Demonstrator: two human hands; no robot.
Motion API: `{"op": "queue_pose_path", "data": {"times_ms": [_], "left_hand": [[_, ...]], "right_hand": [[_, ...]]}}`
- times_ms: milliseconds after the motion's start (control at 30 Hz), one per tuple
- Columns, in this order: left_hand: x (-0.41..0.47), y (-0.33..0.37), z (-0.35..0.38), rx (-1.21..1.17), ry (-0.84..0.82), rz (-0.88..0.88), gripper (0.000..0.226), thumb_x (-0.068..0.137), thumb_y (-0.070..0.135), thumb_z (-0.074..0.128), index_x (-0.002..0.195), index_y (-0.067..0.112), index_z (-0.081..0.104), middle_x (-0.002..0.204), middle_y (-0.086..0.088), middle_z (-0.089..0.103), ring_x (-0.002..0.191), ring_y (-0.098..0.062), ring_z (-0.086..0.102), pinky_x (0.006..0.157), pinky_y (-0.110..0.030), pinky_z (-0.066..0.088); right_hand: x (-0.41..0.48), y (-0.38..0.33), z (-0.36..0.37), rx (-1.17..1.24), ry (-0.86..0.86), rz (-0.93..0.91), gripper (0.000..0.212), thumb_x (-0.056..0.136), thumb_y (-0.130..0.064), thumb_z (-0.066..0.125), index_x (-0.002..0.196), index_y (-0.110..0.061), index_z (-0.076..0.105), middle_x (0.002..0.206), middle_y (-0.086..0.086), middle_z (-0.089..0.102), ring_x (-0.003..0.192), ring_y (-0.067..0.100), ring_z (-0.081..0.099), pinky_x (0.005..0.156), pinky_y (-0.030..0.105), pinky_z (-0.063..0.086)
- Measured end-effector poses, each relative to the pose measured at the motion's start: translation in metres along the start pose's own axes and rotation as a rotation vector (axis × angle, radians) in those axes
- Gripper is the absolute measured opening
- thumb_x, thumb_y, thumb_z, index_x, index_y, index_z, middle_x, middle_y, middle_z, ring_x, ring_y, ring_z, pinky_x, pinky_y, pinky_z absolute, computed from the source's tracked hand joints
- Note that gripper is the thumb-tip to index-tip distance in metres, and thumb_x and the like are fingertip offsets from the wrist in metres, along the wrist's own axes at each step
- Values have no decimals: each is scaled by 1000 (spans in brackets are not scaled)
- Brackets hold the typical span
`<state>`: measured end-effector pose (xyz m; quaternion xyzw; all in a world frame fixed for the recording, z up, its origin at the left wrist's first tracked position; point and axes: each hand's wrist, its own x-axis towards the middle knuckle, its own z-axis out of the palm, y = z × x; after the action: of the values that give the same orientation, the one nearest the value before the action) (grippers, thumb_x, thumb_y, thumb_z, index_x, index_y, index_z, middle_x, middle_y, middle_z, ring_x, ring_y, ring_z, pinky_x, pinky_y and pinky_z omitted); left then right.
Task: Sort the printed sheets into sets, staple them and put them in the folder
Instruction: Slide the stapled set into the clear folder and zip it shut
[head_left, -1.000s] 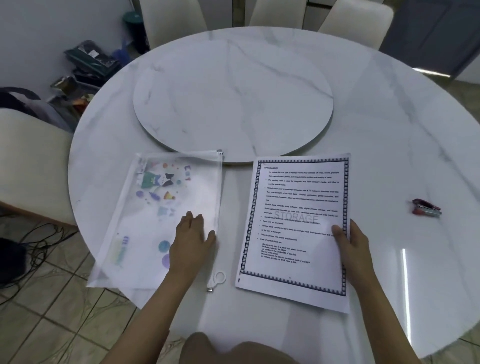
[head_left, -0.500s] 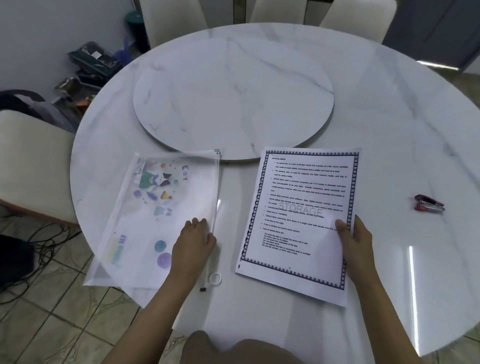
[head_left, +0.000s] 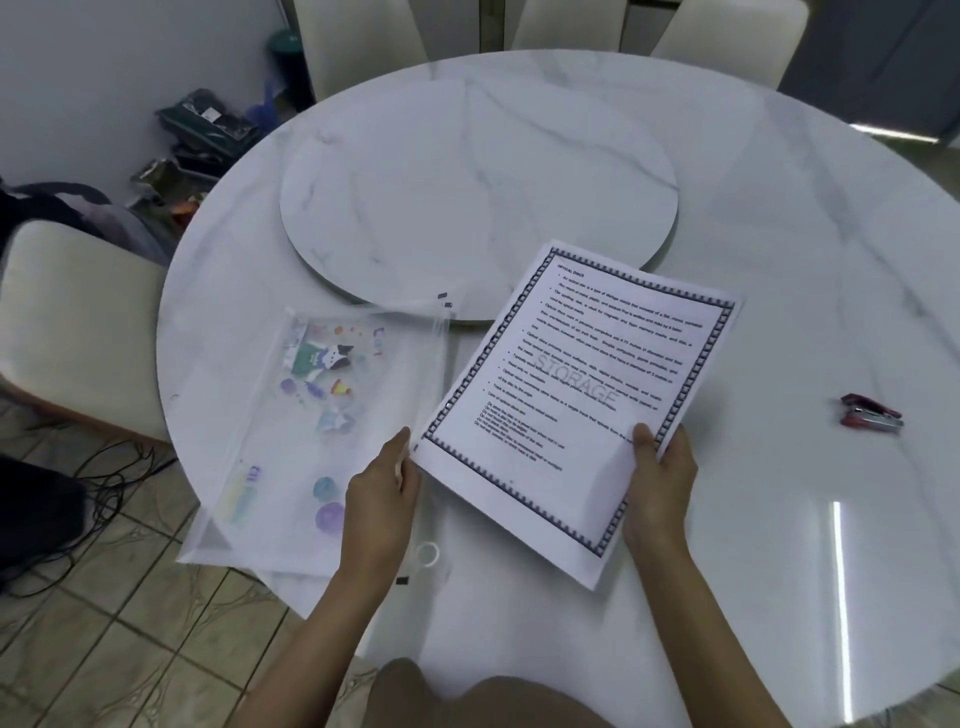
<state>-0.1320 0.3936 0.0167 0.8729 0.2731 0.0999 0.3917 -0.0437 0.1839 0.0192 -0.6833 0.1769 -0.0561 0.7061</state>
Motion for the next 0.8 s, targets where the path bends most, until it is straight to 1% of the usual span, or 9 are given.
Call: {"op": "queue_pose_path", "data": {"times_ms": [167, 267, 400, 467, 533, 567, 633, 700, 800], "left_hand": [[-2, 7, -1, -56, 52, -20, 37, 96, 18, 47, 132, 18, 51, 98, -5, 70, 78, -23, 66, 78, -24, 46], [-2, 13, -1, -68, 43, -23, 36, 95, 17, 48, 131, 18, 52, 81, 3, 56, 70, -26, 64, 68, -19, 42], [-2, 18, 2, -93, 9, -26, 38, 94, 15, 50, 132, 19, 51, 80, 1, 62, 71, -21, 63, 59, -12, 38], [-2, 18, 5, -105, -2, -30, 38, 94, 15, 49, 132, 20, 51, 73, -11, 65, 69, -22, 62, 57, -5, 37], [-1, 21, 8, -106, -19, -20, 38, 94, 16, 49, 132, 21, 50, 68, -9, 64, 60, -13, 59, 58, 1, 35], [-1, 22, 9, -109, -26, -13, 38, 94, 16, 49, 132, 21, 50, 71, -4, 64, 57, -5, 56, 59, 3, 34], [-1, 23, 13, -114, -35, -5, 39, 95, 17, 49, 133, 20, 49, 87, -1, 68, 68, 0, 58, 64, 4, 33], [-1, 21, 16, -120, -34, -8, 39, 95, 17, 49, 134, 20, 49, 106, -4, 70, 87, -9, 64, 74, 4, 32], [-1, 18, 20, -111, -38, -5, 38, 95, 16, 48, 133, 19, 50, 114, -7, 68, 101, -19, 65, 88, 0, 32]], "right_hand": [[-5, 4, 17, -64, 73, -2, 15, 95, -13, 46, 99, -26, 52, 90, -16, 59, 89, 14, 59, 82, 27, 45], [-11, 5, 24, -111, 58, -23, 14, 95, -12, 46, 101, -24, 51, 90, -12, 57, 89, 14, 57, 81, 26, 43], [-22, 4, 29, -157, -9, -43, 12, 96, -14, 45, 100, -24, 49, 87, -21, 54, 80, -7, 52, 67, 7, 39], [-27, 4, 30, -173, -52, -56, 11, 96, -15, 44, 96, -25, 48, 86, -25, 52, 77, -9, 52, 61, -2, 36], [-32, 5, 31, -184, -96, -75, 14, 96, -16, 45, 91, -29, 48, 86, -25, 54, 77, -10, 55, 61, -3, 37], [-34, 5, 31, -186, -117, -84, 17, 96, -16, 45, 89, -31, 48, 87, -26, 55, 78, -12, 56, 64, -3, 38], [-36, 4, 31, -186, -146, -93, 22, 96, -17, 45, 85, -36, 49, 89, -26, 57, 79, -17, 56, 68, 1, 41], [-34, 3, 30, -171, -170, -102, 25, 96, -15, 45, 86, -37, 50, 89, -25, 58, 80, -17, 56, 69, 3, 43], [-28, 2, 28, -159, -214, -113, 25, 96, -13, 45, 90, -36, 51, 92, -26, 59, 82, -16, 57, 69, 1, 43]]}}
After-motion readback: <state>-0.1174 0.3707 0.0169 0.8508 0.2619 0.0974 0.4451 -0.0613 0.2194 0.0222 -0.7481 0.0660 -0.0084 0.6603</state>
